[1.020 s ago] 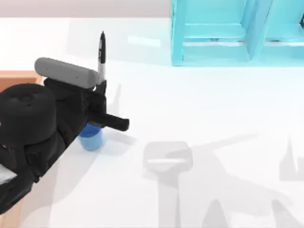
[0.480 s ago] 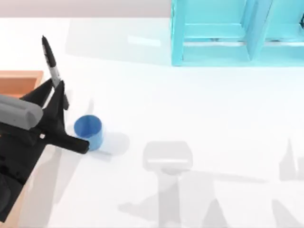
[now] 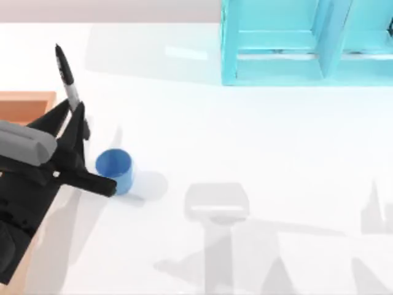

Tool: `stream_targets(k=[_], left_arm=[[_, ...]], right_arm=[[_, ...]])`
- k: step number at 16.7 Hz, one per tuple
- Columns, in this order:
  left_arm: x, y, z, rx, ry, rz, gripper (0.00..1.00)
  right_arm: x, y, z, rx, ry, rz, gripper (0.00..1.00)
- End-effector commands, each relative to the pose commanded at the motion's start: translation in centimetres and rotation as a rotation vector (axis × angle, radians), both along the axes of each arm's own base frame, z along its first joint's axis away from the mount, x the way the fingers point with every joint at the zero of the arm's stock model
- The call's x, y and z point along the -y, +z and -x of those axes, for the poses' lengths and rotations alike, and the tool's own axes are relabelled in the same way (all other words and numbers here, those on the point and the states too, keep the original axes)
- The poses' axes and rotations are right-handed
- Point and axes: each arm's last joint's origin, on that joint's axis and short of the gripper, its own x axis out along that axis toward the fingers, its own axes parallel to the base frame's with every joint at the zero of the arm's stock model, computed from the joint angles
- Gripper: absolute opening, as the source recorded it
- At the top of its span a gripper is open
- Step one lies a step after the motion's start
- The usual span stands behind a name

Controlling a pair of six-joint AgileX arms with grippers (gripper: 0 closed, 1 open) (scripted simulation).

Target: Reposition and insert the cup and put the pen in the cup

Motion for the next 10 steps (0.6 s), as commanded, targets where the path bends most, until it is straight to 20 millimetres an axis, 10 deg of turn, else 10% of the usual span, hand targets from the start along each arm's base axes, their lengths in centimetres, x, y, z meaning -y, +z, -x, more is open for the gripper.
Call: stream_targets(k=[10], left_arm=[[1.2,-1.3,-3.6,-0.001,0.005,0.001,0.0]], right_arm=[[0.0,0.0,0.0,0.0,0.0,0.0,1.0]])
